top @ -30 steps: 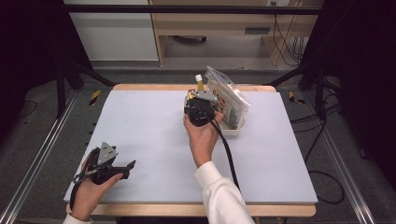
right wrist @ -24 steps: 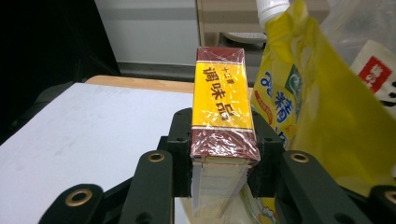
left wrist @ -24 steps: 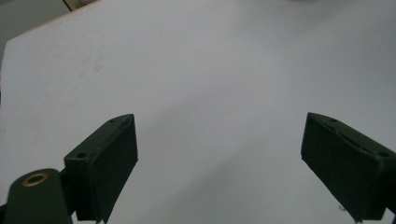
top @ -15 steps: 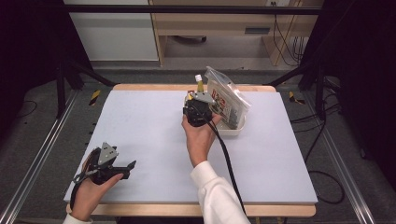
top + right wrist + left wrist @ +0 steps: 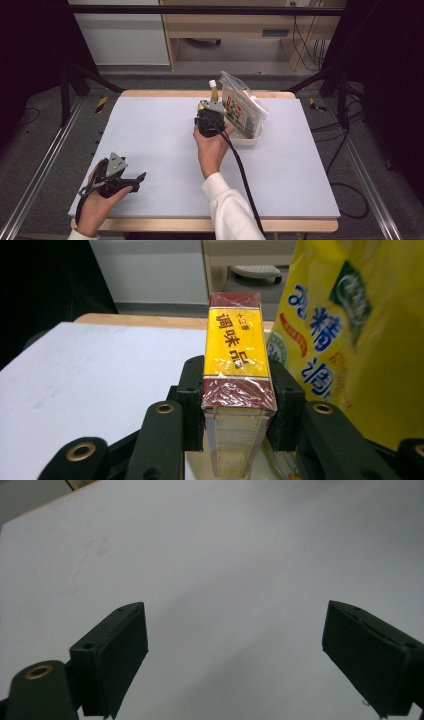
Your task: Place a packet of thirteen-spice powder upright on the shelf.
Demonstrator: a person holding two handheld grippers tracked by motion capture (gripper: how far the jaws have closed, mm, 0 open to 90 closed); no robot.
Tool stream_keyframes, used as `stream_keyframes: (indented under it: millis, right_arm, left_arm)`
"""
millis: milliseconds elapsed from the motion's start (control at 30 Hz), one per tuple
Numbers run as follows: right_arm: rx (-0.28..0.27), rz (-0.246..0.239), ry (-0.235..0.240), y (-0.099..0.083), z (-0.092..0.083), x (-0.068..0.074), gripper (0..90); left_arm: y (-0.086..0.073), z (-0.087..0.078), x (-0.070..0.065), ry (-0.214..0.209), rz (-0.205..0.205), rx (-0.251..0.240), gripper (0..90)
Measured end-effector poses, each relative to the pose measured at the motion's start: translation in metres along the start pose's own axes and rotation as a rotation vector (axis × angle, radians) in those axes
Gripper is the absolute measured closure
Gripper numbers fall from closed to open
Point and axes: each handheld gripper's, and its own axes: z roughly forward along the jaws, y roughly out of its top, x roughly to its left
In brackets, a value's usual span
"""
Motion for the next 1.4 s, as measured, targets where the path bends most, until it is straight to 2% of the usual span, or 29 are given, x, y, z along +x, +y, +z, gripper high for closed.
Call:
stream_keyframes:
  millis: [167,333,367,400,533,700,867,933,1133,1267,1400]
  right_arm:
    - [0.02,-0.002,0.012,-0.003,0.004,0.002,63.4]
    - [0.018,-0.002,0.055,-0.004,0.005,0.0,59.4]
    - [0.004,-0.006,0.079,-0.002,0.001,0.001,54.1]
    - [0.004,-0.006,0.079,-0.002,0.001,0.001,54.1]
    - [-0.032,-0.027,0.116,0.002,-0.017,-0.001,50.9]
    - [-0.049,-0.057,0.142,0.001,-0.033,-0.005,47.4]
    - [-0.035,-0.125,0.153,-0.001,-0.046,-0.009,39.6]
    - [-0.033,-0.142,0.169,-0.002,-0.051,-0.011,35.0]
    - [-0.028,-0.163,0.243,0.0,-0.07,-0.019,23.6]
    - [-0.038,-0.199,0.255,-0.003,-0.083,-0.026,19.9]
    - [-0.039,-0.199,0.265,-0.003,-0.096,-0.035,16.6]
  left_arm:
    - [0.0,0.0,0.0,0.0,-0.002,0.0,10.9]
    - [-0.001,0.0,0.001,0.001,-0.003,0.001,10.9]
    - [-0.001,0.0,0.002,0.004,-0.008,0.001,10.9]
    - [-0.001,0.0,0.002,0.004,-0.008,0.001,10.8]
    - [-0.001,-0.002,0.002,0.01,-0.009,-0.006,10.8]
    - [0.0,-0.001,0.002,0.01,-0.016,-0.007,10.1]
    - [0.0,0.0,0.003,0.013,-0.022,-0.007,9.7]
    - [0.0,0.0,0.004,0.006,-0.038,-0.014,9.6]
    - [-0.001,-0.004,0.01,0.025,-0.06,-0.024,9.0]
    - [-0.002,-0.005,0.01,0.028,-0.064,-0.028,8.3]
    - [-0.001,-0.005,0.009,0.026,-0.054,-0.036,6.1]
